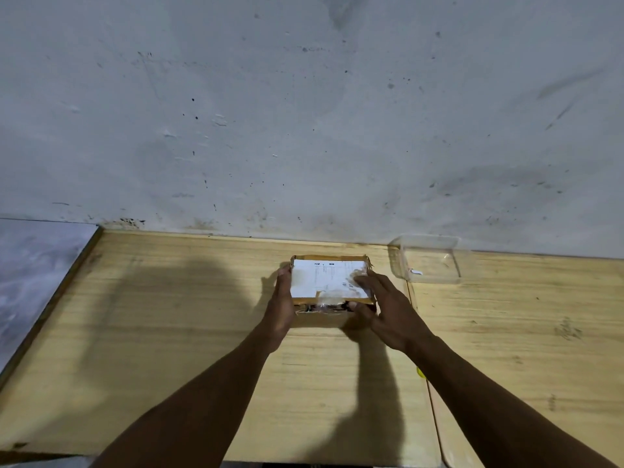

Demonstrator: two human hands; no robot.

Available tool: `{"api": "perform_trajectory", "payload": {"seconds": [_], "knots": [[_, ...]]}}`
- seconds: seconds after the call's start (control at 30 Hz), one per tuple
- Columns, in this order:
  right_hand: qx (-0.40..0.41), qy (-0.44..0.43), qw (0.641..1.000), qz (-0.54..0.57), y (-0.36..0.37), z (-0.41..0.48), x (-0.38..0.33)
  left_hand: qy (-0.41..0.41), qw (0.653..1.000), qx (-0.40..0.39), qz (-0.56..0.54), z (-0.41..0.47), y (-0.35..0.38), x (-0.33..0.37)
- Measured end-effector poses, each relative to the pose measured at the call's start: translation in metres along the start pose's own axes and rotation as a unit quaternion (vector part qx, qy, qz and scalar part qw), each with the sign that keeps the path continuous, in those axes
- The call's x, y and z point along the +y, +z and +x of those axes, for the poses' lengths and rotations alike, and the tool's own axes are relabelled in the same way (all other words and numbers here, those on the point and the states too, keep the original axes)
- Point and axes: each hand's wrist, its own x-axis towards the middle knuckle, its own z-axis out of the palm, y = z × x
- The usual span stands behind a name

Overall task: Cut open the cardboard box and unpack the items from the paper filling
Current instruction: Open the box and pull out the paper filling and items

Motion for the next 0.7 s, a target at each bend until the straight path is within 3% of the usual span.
{"api": "perform_trajectory", "payload": {"seconds": [0.23,0.33,0.4,0.53,0.7], "knots": [[0.083,0.048,0.995,0.016,-0.025,0.028,-0.017,0.048,0.999,0.018,-0.009,-0.001,0.004,-0.001],[0.138,0.043,0.989,0.012,-0.031,0.045,-0.020,0.118,0.991,0.039,0.043,0.008,0.003,0.001],[0.160,0.041,0.986,0.003,-0.027,0.054,-0.017,0.116,0.988,0.057,0.082,0.011,0.005,0.006],[0.139,0.048,0.989,0.031,-0.014,0.061,-0.004,0.140,0.982,0.056,0.113,0.017,0.009,0.012],[0.021,0.035,0.994,0.097,0.010,0.045,0.006,0.147,0.982,0.037,0.112,0.025,0.017,0.014]]}}
